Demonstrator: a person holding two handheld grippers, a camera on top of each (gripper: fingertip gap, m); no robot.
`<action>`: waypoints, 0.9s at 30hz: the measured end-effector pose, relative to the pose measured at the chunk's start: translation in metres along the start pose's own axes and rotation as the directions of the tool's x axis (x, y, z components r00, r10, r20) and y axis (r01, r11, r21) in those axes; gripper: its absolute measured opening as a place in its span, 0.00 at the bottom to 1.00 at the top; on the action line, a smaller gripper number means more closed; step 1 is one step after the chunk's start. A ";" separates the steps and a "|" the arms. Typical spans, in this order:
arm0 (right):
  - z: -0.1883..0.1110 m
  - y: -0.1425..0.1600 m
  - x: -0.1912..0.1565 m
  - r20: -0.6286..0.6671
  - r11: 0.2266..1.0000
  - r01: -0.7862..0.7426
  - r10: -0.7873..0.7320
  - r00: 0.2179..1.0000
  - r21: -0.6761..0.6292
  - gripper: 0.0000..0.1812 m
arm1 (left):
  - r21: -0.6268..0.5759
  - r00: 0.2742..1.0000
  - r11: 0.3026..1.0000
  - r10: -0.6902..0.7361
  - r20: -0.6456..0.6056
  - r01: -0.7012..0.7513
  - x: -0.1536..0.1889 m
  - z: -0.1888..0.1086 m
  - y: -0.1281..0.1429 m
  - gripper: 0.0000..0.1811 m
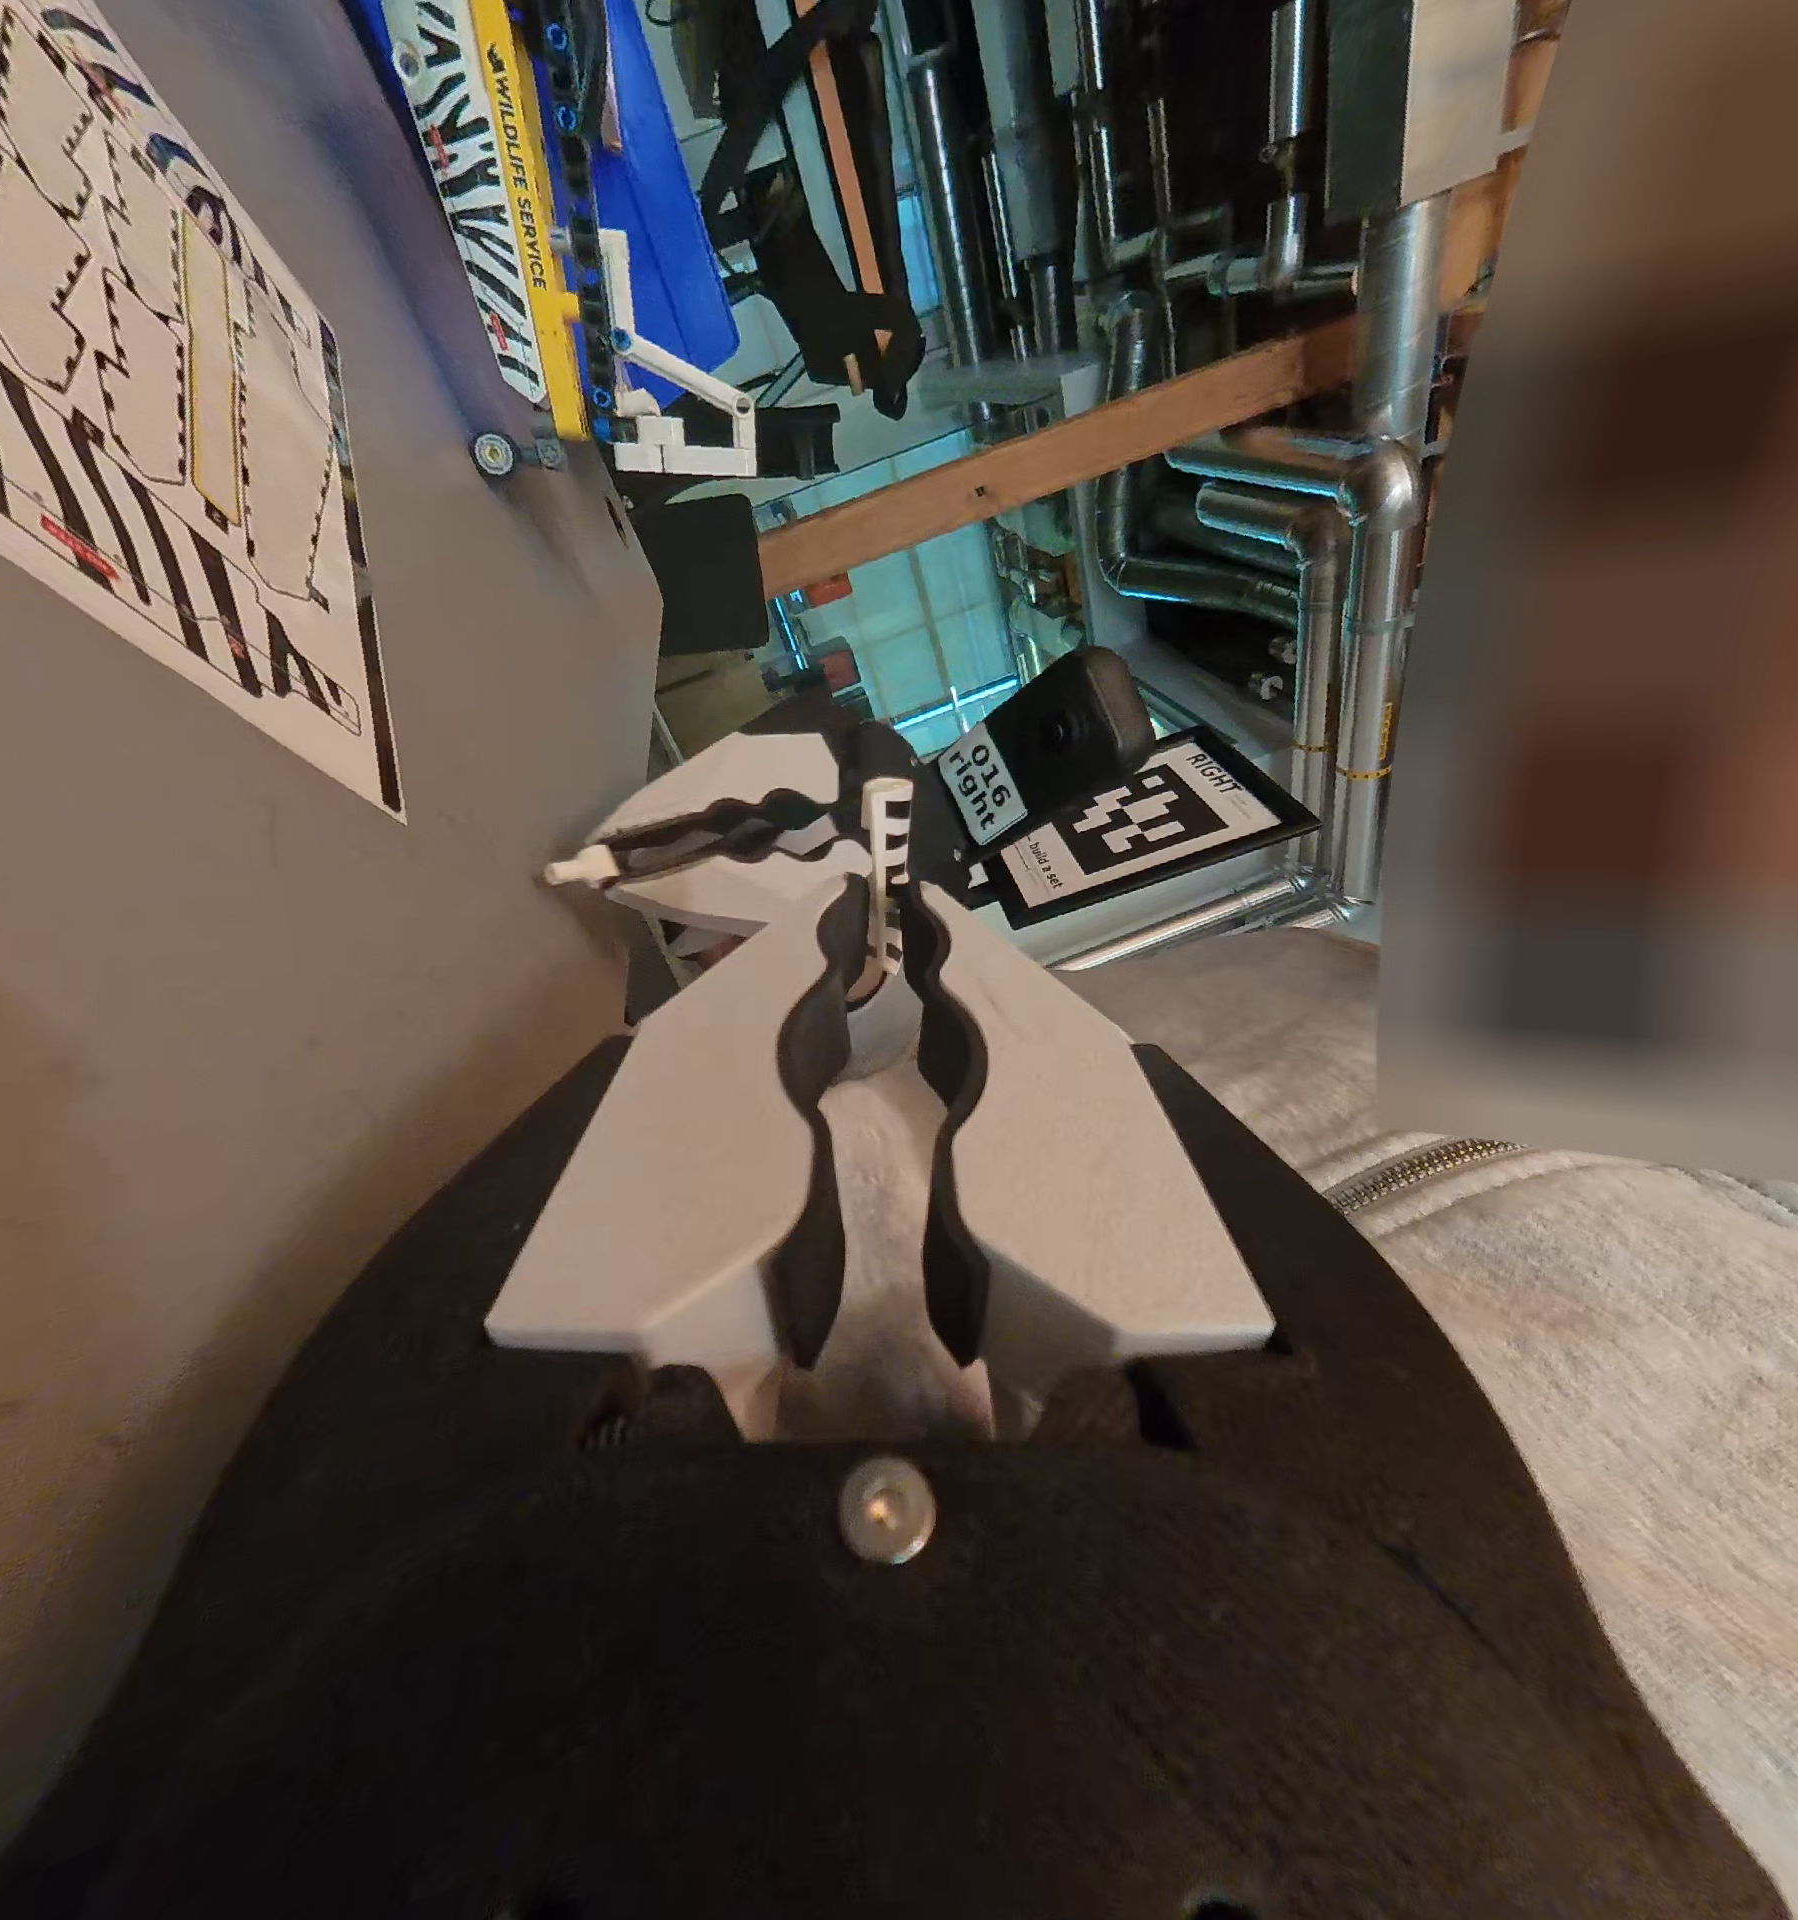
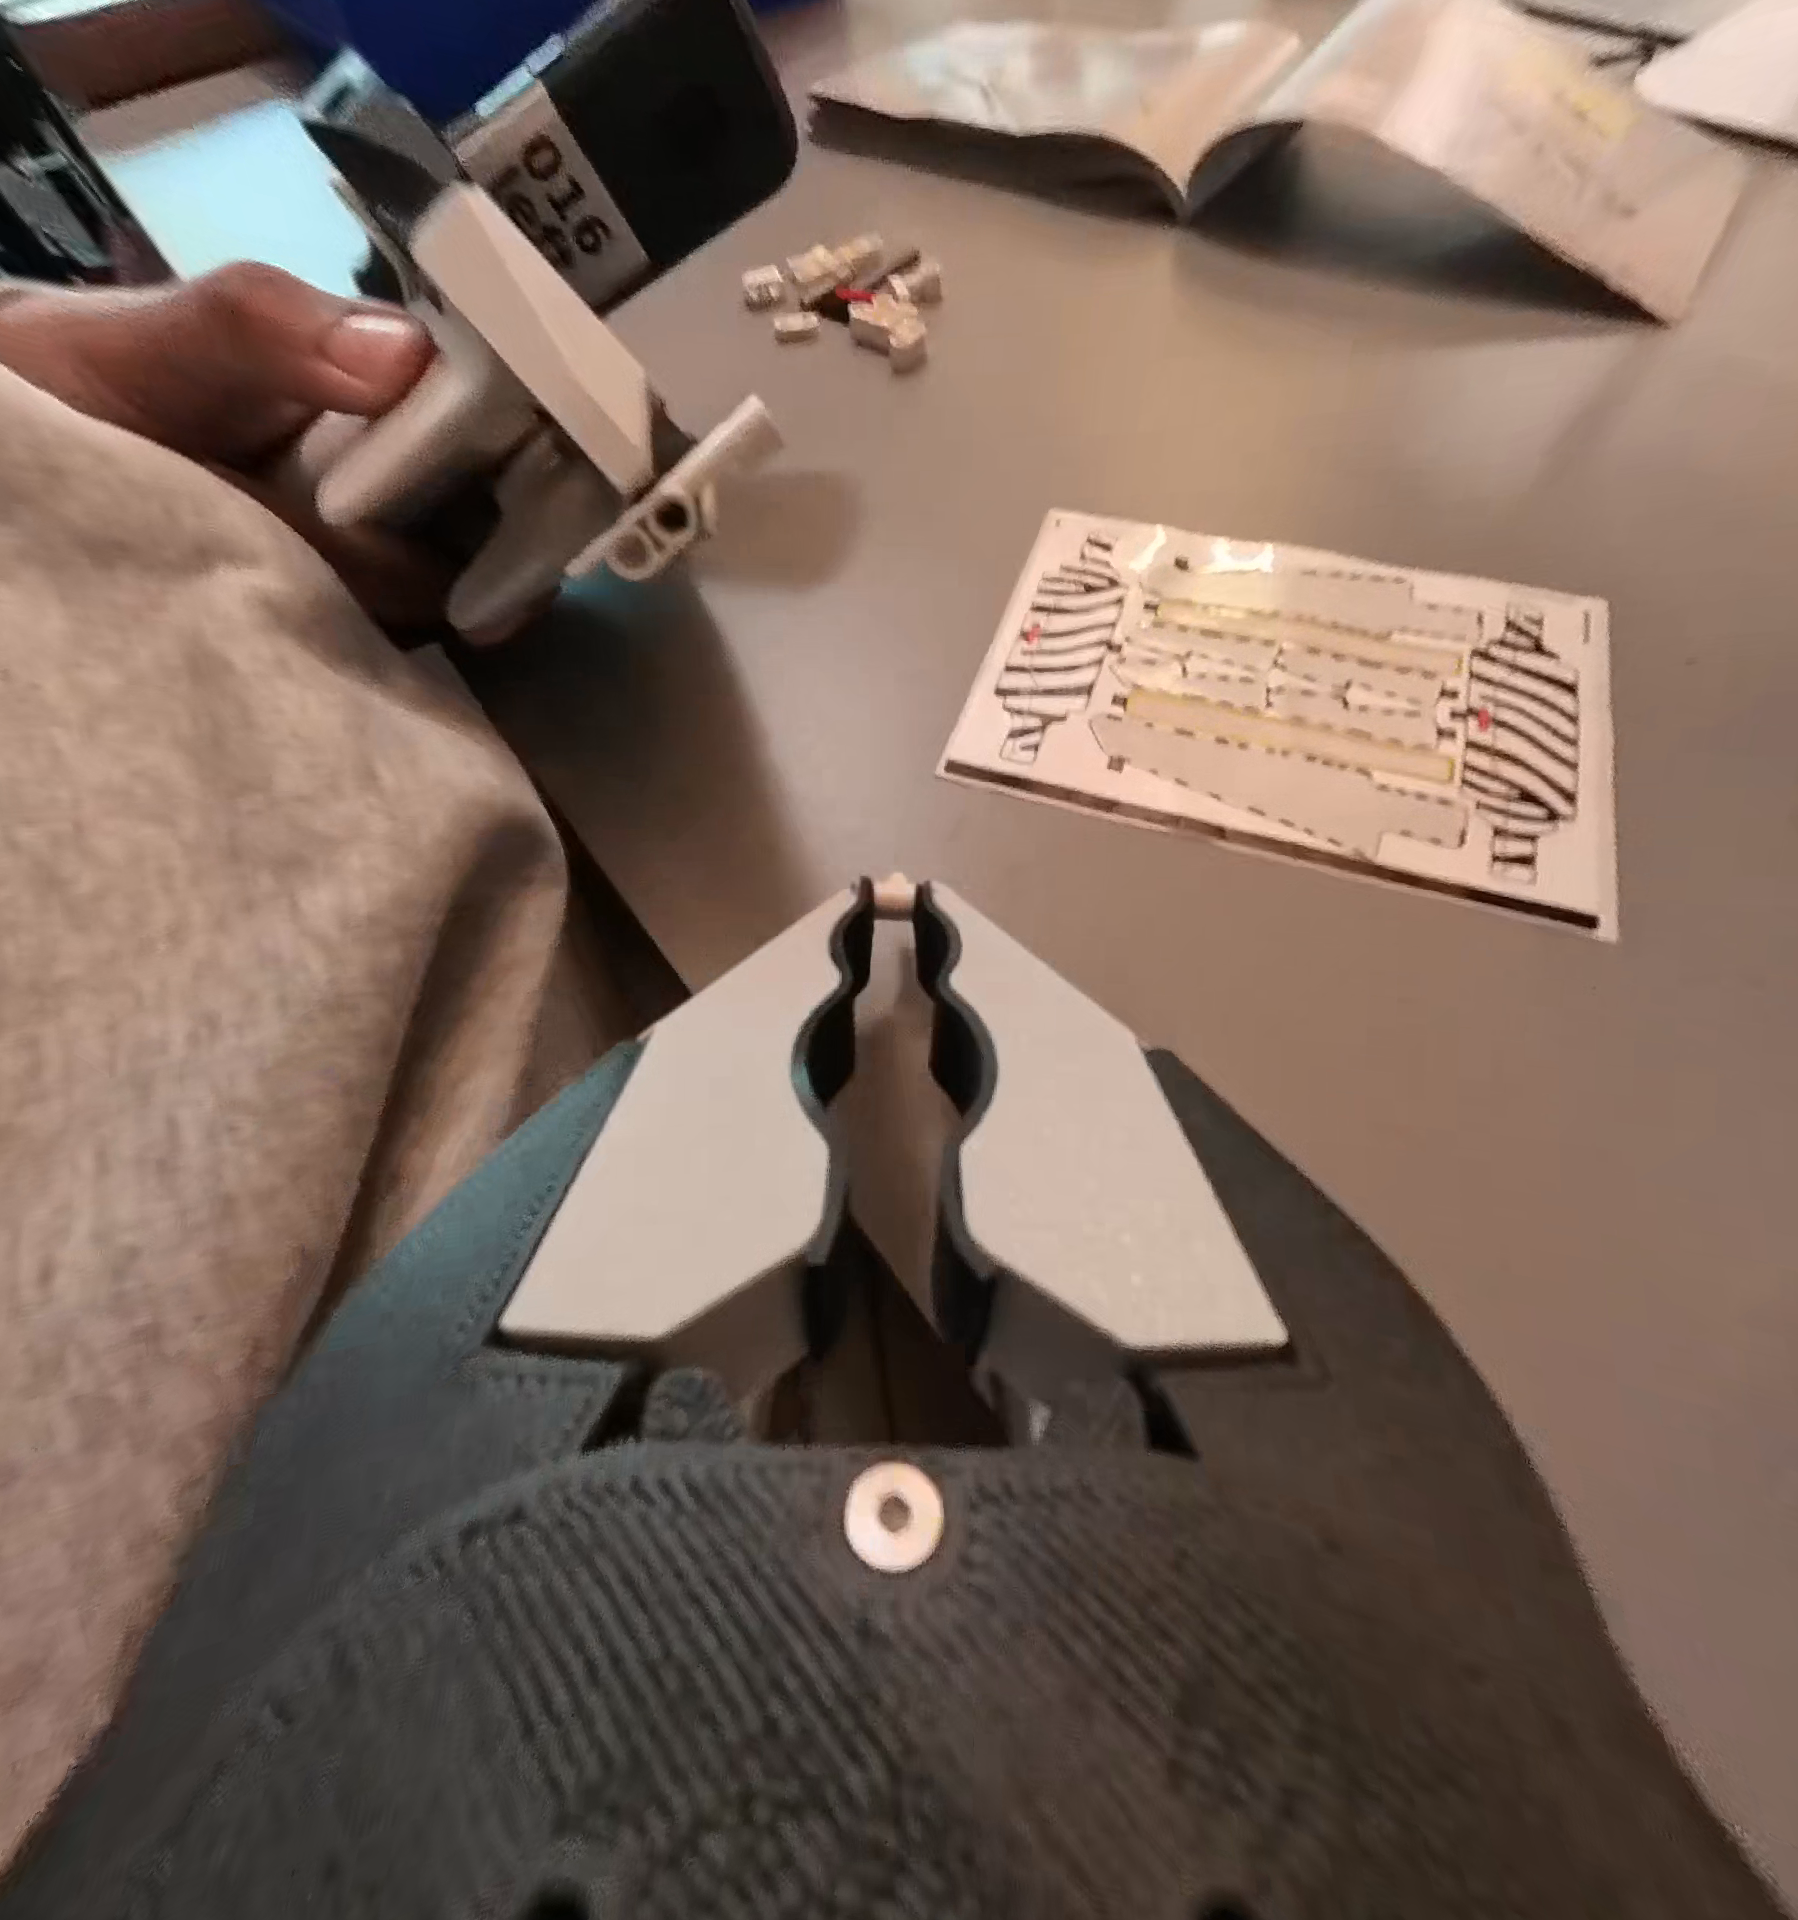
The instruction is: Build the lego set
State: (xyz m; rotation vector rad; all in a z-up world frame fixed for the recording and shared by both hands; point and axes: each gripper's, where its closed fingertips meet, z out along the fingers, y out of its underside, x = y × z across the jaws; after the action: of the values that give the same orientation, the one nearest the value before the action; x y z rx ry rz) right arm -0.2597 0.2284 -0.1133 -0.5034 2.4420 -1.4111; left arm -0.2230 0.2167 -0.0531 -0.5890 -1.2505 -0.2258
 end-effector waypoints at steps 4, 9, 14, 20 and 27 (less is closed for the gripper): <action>-0.004 0.011 0.005 -0.058 0.999 -0.007 0.005 0.998 -0.034 0.04 | -0.004 1.000 1.000 -0.007 -0.014 0.007 0.000 0.002 0.001 0.02; -0.008 0.014 0.003 -0.062 0.998 -0.040 0.037 0.997 -0.043 0.09 | -0.022 1.000 1.000 -0.004 -0.014 0.003 -0.001 0.005 0.004 0.02; -0.008 0.017 0.003 -0.059 0.996 -0.016 0.011 0.998 -0.090 0.17 | -0.023 1.000 1.000 -0.009 -0.015 0.008 -0.001 0.005 0.004 0.02; -0.015 0.015 -0.007 0.175 0.974 0.187 -0.163 0.971 -0.131 0.21 | -0.049 1.000 0.999 -0.019 -0.021 0.018 -0.002 0.009 0.007 0.02; -0.010 0.006 0.003 0.448 0.895 0.433 -0.346 0.824 -0.106 0.20 | -0.050 1.000 0.999 -0.018 -0.016 0.018 -0.003 0.013 0.006 0.02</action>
State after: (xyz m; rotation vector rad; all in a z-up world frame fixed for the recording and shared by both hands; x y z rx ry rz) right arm -0.2678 0.2376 -0.1142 -1.2815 2.2050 -1.0331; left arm -0.2313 0.2282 -0.0554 -0.6179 -1.2380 -0.2770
